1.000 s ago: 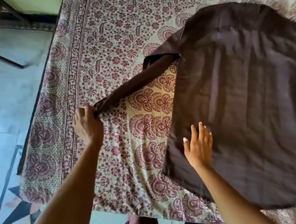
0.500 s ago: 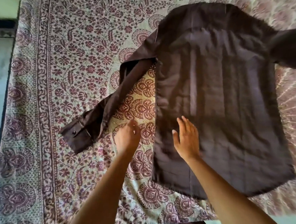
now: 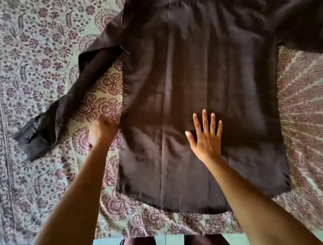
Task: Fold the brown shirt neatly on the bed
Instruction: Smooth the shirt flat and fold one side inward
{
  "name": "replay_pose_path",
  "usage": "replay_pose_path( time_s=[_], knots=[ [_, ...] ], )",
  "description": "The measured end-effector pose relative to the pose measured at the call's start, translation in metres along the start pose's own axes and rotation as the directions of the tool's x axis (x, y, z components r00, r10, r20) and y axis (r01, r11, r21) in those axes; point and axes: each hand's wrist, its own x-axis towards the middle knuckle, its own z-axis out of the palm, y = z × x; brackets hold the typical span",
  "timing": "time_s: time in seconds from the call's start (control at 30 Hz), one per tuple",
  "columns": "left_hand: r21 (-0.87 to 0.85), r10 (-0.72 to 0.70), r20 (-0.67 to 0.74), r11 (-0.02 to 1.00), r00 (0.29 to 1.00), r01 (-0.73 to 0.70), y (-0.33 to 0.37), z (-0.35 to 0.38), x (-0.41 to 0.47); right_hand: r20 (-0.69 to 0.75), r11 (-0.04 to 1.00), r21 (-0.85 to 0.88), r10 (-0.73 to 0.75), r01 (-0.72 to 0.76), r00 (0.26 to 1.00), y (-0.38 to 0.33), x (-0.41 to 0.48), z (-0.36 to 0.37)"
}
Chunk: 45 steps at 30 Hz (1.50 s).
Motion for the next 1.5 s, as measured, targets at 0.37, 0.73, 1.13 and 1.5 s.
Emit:
replay_pose_path(
  time_s=[0.37, 0.73, 1.13, 1.5],
  knots=[
    [0.478, 0.657, 0.241, 0.560, 0.714, -0.677, 0.043, 0.131, -0.123, -0.068, 0.996, 0.071, 0.055, -0.050, 0.996, 0.117, 0.006, -0.003],
    [0.572, 0.337, 0.082, 0.755, 0.938, -0.321, -0.025, 0.062, -0.078, -0.073, 0.974, 0.100, 0.210, -0.202, 0.975, 0.173, -0.002, -0.003],
    [0.472, 0.675, 0.350, 0.473, 0.650, -0.744, 0.042, 0.176, -0.188, -0.060, 0.994, 0.079, -0.067, 0.071, 0.996, 0.149, -0.084, 0.021],
    [0.511, 0.312, -0.050, 0.824, 0.949, -0.244, -0.065, 0.092, -0.135, -0.142, 0.947, 0.133, 0.309, -0.291, 0.940, 0.208, -0.093, 0.028]
  ],
)
